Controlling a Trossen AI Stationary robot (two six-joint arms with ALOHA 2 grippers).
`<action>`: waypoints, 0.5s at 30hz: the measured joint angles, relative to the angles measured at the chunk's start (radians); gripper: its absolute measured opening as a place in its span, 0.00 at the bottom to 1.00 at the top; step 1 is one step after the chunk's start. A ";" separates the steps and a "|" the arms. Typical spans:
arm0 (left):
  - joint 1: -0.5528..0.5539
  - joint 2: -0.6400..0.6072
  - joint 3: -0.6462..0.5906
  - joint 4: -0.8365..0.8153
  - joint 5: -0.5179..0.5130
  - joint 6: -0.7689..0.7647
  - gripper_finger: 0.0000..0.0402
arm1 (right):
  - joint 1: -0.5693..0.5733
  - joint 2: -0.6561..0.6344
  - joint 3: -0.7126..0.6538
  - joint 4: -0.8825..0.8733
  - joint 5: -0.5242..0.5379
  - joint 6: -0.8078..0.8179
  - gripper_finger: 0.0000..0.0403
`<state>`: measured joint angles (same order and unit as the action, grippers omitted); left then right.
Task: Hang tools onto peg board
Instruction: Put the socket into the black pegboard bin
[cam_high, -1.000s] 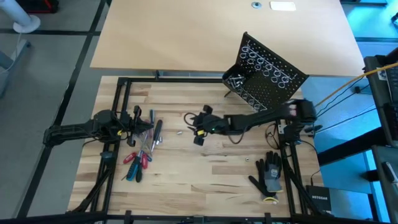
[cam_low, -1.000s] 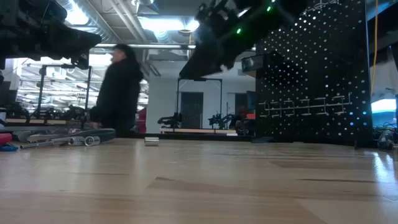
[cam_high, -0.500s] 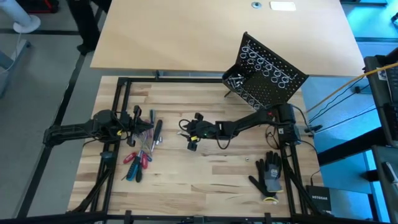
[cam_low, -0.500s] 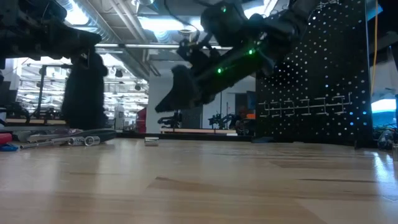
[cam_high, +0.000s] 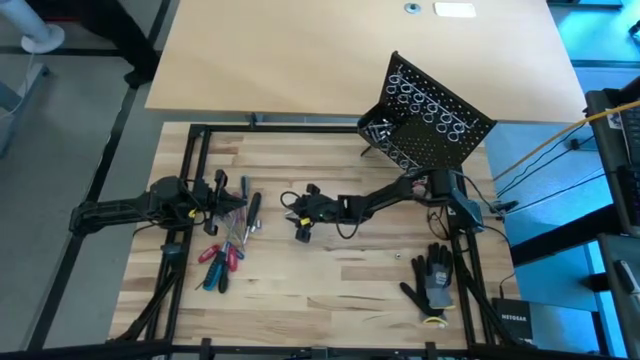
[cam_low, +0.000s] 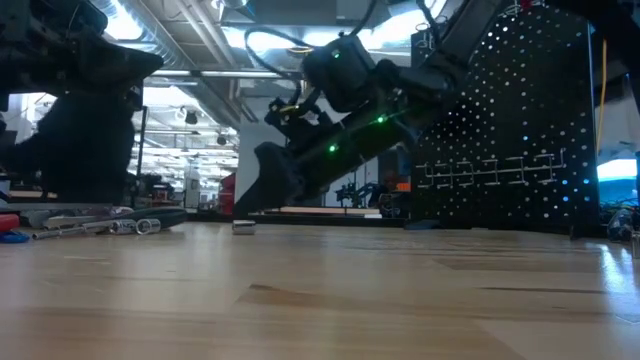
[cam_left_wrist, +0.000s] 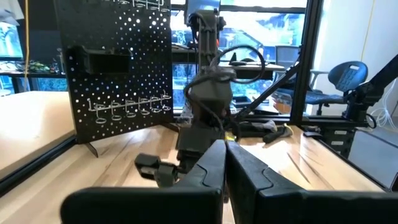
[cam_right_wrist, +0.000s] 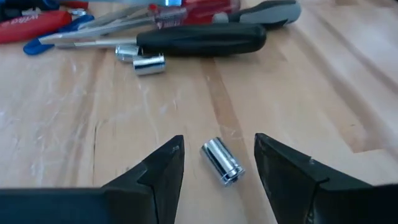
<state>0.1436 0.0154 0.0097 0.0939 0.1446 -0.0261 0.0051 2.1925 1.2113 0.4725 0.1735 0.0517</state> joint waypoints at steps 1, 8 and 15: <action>0.000 0.000 0.000 0.000 0.000 0.000 0.00 | 0.000 0.006 0.006 -0.001 -0.002 0.000 0.48; 0.000 0.000 0.000 0.000 0.000 0.000 0.00 | -0.007 0.018 0.006 -0.014 -0.009 0.003 0.48; 0.000 0.000 0.000 0.000 0.000 0.000 0.00 | -0.015 0.032 0.006 -0.022 -0.007 0.016 0.48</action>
<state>0.1436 0.0157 0.0097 0.0938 0.1446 -0.0261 -0.0101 2.2245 1.2173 0.4504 0.1667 0.0679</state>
